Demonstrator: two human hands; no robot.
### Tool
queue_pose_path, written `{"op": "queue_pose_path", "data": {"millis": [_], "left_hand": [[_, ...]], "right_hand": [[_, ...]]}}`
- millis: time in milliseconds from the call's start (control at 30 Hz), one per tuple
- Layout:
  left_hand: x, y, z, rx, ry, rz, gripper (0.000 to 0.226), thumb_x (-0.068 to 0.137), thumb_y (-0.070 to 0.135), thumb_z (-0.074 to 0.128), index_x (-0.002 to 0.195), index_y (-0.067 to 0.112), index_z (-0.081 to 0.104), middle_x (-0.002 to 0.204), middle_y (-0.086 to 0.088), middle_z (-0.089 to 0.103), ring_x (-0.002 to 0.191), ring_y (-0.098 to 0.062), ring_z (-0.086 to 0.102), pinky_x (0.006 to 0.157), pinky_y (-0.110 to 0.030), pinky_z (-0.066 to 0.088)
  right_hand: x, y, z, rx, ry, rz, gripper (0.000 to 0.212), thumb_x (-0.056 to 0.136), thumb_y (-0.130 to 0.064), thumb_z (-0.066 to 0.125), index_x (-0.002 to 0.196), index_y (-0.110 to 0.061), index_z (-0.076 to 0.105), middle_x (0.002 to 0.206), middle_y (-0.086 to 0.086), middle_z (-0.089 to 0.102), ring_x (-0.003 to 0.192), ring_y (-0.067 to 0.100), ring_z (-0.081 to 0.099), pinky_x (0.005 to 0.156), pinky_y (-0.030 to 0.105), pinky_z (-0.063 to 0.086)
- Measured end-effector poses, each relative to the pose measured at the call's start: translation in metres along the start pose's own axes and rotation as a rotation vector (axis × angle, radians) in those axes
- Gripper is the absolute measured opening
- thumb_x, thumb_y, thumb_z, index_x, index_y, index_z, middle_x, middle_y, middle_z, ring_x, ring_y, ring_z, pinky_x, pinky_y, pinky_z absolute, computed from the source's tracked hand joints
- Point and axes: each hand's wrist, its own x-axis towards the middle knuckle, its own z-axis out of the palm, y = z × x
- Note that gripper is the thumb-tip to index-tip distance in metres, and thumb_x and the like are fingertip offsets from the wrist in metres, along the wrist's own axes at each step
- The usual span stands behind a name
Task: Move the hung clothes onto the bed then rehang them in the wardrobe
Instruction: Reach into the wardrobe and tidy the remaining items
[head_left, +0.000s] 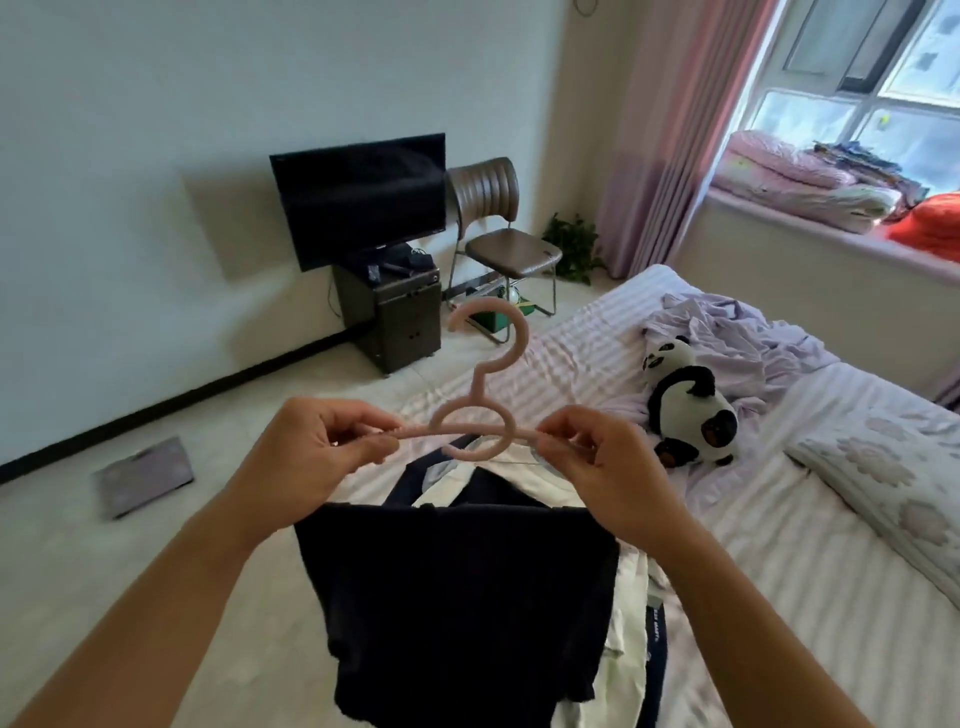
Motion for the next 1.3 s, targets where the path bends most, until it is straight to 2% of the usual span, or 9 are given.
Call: {"op": "queue_pose_path", "data": {"millis": [100,167,300,400,500,667,800,1033,1300], "left_hand": [[-0.038,0.011,-0.022,0.016,0.125,-0.016,0.040,0.080,0.010,0.077,0.079,0.050,0.073,0.070,0.003,0.073,0.062,-0.009,0.065,0.066,-0.030,0.054],[-0.064,0.018,-0.040,0.029,0.178,-0.032,0.036,0.080,0.010,0.077,0.078,0.045,0.075,0.069,0.001,0.072,0.061,-0.012,0.066,0.065,-0.022,0.054],[-0.113,0.030,-0.075,0.063,0.294,-0.060,0.019,0.076,0.020,0.080,0.085,0.036,0.077,0.068,-0.002,0.070,0.069,-0.028,0.066,0.073,-0.042,0.056],[-0.151,0.033,-0.106,0.083,0.407,-0.067,0.032,0.075,0.020,0.080,0.085,0.049,0.072,0.070,0.002,0.072,0.068,-0.020,0.066,0.070,-0.030,0.055],[-0.195,0.029,-0.138,0.081,0.506,-0.106,0.020,0.077,0.019,0.080,0.079,0.039,0.077,0.070,0.002,0.072,0.064,-0.015,0.065,0.064,-0.023,0.049],[-0.284,0.023,-0.187,0.128,0.650,-0.163,0.017,0.079,0.018,0.078,0.083,0.035,0.076,0.069,0.000,0.070,0.069,-0.024,0.064,0.069,-0.033,0.054],[-0.370,0.019,-0.225,0.158,0.766,-0.197,0.014,0.080,0.023,0.077,0.084,0.036,0.076,0.071,-0.001,0.068,0.067,-0.019,0.060,0.067,-0.030,0.050],[-0.525,0.020,-0.278,0.233,0.959,-0.260,0.012,0.083,0.025,0.076,0.085,0.037,0.076,0.075,-0.002,0.069,0.074,-0.020,0.060,0.060,-0.018,0.048],[-0.689,0.024,-0.331,0.368,1.188,-0.399,0.010,0.085,0.026,0.074,0.092,0.033,0.077,0.075,0.010,0.070,0.076,-0.008,0.062,0.068,-0.025,0.053]], "right_hand": [[-0.001,-0.035,0.004,0.000,-0.075,-0.084,0.004,0.091,-0.025,0.070,0.090,-0.028,0.072,0.067,-0.024,0.060,0.059,0.000,0.052,0.057,0.012,0.038],[0.000,-0.061,0.010,0.015,-0.109,-0.151,0.008,0.090,-0.021,0.070,0.094,-0.027,0.073,0.073,-0.024,0.062,0.065,-0.002,0.055,0.061,0.010,0.040],[0.001,-0.113,0.030,0.018,-0.157,-0.310,0.008,0.090,-0.018,0.070,0.094,-0.024,0.073,0.075,-0.022,0.061,0.070,-0.001,0.056,0.063,0.007,0.039],[-0.002,-0.153,0.052,0.010,-0.197,-0.433,0.006,0.090,-0.017,0.070,0.094,-0.021,0.073,0.078,-0.017,0.061,0.073,0.000,0.055,0.066,0.007,0.040],[-0.010,-0.194,0.087,-0.024,-0.251,-0.553,0.013,0.090,-0.021,0.069,0.103,-0.021,0.073,0.088,-0.017,0.065,0.081,0.002,0.059,0.071,0.010,0.044],[-0.042,-0.268,0.152,0.027,-0.340,-0.681,0.014,0.091,-0.028,0.067,0.103,-0.024,0.072,0.084,-0.020,0.063,0.079,0.005,0.060,0.070,0.016,0.046],[-0.082,-0.330,0.201,0.107,-0.425,-0.735,0.006,0.091,-0.032,0.067,0.095,-0.033,0.071,0.080,-0.020,0.063,0.079,0.008,0.060,0.068,0.018,0.047],[-0.168,-0.436,0.284,0.240,-0.555,-0.846,0.007,0.090,-0.030,0.068,0.093,-0.028,0.074,0.080,-0.013,0.064,0.073,0.012,0.058,0.065,0.021,0.049],[-0.277,-0.560,0.373,0.399,-0.739,-1.001,0.010,0.090,-0.033,0.067,0.086,-0.042,0.067,0.082,-0.018,0.065,0.078,0.010,0.059,0.070,0.022,0.050]]}}
